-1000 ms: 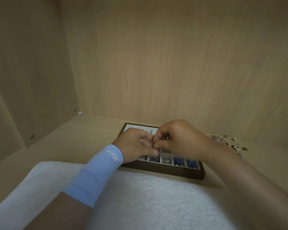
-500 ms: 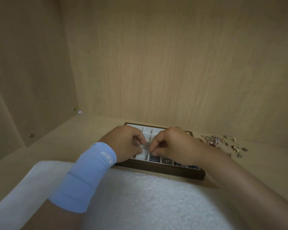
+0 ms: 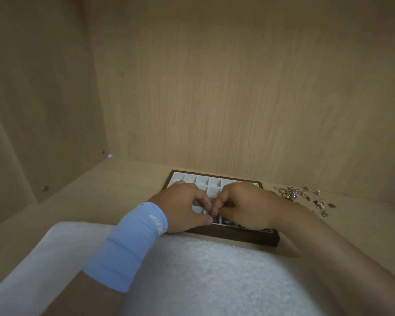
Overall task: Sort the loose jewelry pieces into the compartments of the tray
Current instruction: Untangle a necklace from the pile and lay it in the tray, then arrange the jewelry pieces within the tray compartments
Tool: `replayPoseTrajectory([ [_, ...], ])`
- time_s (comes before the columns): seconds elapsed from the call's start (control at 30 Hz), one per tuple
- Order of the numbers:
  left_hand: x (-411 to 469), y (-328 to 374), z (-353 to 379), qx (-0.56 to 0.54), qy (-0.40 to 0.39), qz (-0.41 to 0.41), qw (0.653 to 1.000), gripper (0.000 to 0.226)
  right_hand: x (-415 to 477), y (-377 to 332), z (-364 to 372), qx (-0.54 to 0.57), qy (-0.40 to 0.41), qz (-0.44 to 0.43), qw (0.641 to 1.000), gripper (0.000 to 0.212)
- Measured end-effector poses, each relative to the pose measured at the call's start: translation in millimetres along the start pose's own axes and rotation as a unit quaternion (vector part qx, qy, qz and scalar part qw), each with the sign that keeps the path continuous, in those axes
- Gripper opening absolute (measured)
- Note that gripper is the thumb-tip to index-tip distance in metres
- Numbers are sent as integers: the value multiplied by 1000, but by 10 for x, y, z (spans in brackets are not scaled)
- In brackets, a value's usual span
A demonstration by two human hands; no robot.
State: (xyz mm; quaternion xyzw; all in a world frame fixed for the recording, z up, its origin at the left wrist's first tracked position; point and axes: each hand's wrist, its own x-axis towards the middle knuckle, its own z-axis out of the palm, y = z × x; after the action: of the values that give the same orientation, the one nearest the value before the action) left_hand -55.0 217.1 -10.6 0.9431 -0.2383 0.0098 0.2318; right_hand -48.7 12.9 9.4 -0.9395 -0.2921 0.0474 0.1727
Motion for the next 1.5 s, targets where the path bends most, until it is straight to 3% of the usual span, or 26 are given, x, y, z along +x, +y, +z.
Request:
replayPoseTrajectory([
  [0.17, 8, 73, 63, -41, 60, -4, 997, 18, -170, 247, -379, 57, 79, 43, 994, 17],
  [0.33, 223, 392, 105, -55, 61, 16, 997, 21, -505, 809, -688, 21, 171, 136, 976, 21],
  [0.53, 826, 945, 324, -32, 41, 55, 997, 23, -634, 1233, -594, -18, 168, 227, 959, 20],
  [0.73, 1326, 1118, 633, 40, 8, 16, 999, 33, -576, 1376, -363, 3, 164, 230, 959, 13],
  [1.0, 1436, 1058, 840, 92, 38, 69, 993, 28, -520, 1538, -300, -28, 177, 233, 956, 12],
  [1.2, 1464, 977, 874, 32, 67, 73, 995, 28, -534, 1635, -305, 76, 224, 243, 941, 19],
  [1.37, 1475, 1013, 839, -171, 67, 37, 982, 27, -567, 1606, -370, 177, 243, 248, 921, 20],
  [1.5, 1447, 1054, 813, -265, 38, 37, 963, 26, -580, 1503, -431, 205, 249, 248, 914, 19],
])
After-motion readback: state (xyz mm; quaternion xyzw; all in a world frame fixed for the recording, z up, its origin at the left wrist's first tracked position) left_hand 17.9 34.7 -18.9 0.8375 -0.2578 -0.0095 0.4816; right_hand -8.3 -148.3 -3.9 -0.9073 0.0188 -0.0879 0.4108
